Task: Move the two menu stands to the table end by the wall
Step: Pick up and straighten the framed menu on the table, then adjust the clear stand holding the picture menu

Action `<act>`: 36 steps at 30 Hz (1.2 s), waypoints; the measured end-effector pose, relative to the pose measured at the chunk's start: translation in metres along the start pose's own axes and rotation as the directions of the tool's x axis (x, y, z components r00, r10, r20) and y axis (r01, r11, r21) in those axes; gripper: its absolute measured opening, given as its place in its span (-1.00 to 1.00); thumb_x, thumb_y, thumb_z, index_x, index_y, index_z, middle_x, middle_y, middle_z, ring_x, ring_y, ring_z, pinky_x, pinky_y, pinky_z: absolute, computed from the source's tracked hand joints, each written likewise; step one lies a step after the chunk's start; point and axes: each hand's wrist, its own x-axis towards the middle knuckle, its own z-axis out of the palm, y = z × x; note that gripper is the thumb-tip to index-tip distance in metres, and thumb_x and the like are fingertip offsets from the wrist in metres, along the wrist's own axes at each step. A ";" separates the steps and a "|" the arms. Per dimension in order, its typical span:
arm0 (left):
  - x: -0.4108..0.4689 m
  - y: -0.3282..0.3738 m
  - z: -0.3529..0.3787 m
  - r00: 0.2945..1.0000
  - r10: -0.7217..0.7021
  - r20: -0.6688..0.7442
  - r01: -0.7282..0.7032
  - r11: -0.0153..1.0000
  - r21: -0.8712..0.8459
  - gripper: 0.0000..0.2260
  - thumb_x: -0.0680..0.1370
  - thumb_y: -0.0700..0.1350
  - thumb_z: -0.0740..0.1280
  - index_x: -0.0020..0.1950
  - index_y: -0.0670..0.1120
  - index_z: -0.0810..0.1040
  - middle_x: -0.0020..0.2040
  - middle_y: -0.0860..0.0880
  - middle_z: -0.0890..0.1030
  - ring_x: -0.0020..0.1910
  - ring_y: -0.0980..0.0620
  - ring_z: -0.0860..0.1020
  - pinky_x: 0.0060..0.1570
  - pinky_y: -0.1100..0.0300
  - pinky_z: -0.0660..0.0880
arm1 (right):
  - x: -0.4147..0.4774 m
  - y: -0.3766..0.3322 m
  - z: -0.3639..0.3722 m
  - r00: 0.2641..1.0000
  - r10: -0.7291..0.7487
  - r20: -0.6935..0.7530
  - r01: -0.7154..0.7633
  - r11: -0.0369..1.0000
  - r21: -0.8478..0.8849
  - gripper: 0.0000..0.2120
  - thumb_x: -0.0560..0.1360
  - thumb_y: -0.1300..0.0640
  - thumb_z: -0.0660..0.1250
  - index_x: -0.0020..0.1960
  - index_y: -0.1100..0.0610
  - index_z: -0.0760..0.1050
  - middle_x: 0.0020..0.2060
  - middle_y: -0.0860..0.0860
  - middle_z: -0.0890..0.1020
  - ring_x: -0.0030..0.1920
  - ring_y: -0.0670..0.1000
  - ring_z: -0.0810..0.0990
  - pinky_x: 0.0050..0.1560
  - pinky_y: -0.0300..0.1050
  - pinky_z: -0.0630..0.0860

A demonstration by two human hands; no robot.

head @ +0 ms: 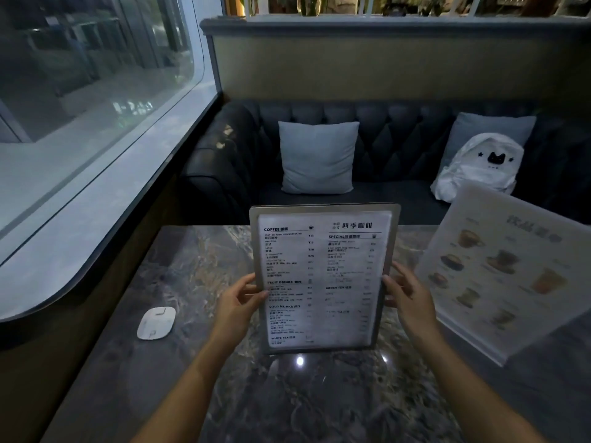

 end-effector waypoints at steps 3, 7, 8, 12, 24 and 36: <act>0.000 -0.001 0.001 1.000 0.007 -0.014 -0.007 1.000 0.003 -0.77 0.46 -0.34 0.31 0.10 -0.17 0.53 -0.13 -0.15 0.63 -0.14 -0.01 0.63 -0.21 0.28 0.58 | 0.000 0.000 0.000 1.000 -0.016 0.008 0.016 1.000 -0.011 -0.86 0.50 0.13 0.25 -0.03 -0.05 0.54 -0.11 0.04 0.64 -0.12 0.03 0.62 -0.22 -0.14 0.53; 0.001 0.001 0.000 0.999 0.030 -0.028 -0.028 0.999 0.038 -0.79 0.45 -0.35 0.32 -0.02 -0.08 0.58 -0.16 -0.15 0.63 -0.16 -0.04 0.60 -0.16 0.24 0.56 | 0.001 -0.005 0.001 1.000 -0.027 0.004 0.027 0.999 -0.027 -0.82 0.50 0.14 0.25 -0.20 -0.11 0.50 -0.20 -0.05 0.63 -0.18 -0.04 0.61 -0.24 -0.17 0.50; 0.001 0.002 0.000 0.999 0.037 -0.031 -0.035 0.998 0.060 -0.79 0.45 -0.34 0.33 -0.04 -0.06 0.58 -0.16 -0.14 0.63 -0.17 -0.03 0.60 -0.19 0.30 0.55 | 0.001 -0.005 0.001 1.000 -0.028 0.011 0.028 0.999 -0.027 -0.83 0.50 0.15 0.25 -0.19 -0.09 0.50 -0.20 -0.04 0.63 -0.18 -0.03 0.61 -0.25 -0.18 0.50; 0.000 0.005 -0.003 0.999 0.034 -0.032 -0.030 0.991 0.130 -0.83 0.45 -0.28 0.35 -0.07 -0.02 0.60 -0.13 -0.16 0.64 -0.16 -0.03 0.58 -0.16 0.25 0.52 | -0.001 -0.008 0.001 0.999 -0.029 0.015 0.029 1.000 -0.008 -0.87 0.51 0.15 0.24 -0.17 -0.04 0.50 -0.18 0.02 0.62 -0.16 0.03 0.61 -0.24 -0.15 0.51; 0.000 0.037 -0.010 0.942 0.244 -0.230 -0.135 0.903 0.407 -0.48 0.41 0.17 0.33 0.29 -0.03 0.35 0.14 0.00 0.45 0.08 0.03 0.45 0.03 0.05 0.45 | 0.001 -0.036 -0.026 0.982 -0.180 -0.064 0.168 0.972 -0.162 -0.66 0.51 0.04 0.25 0.27 0.02 0.40 -0.13 -0.17 0.52 -0.09 -0.16 0.49 -0.14 -0.26 0.42; 0.012 0.171 0.144 0.562 0.804 0.196 -0.762 0.410 0.501 -0.60 0.48 -0.05 0.32 0.27 -0.18 0.43 0.21 -0.18 0.55 0.20 -0.10 0.49 0.22 -0.03 0.40 | -0.005 -0.103 -0.130 0.778 -0.560 -0.284 0.368 0.773 -0.517 -0.78 0.51 0.13 0.26 0.15 0.12 0.47 -0.26 -0.07 0.52 -0.30 -0.14 0.48 -0.34 -0.38 0.34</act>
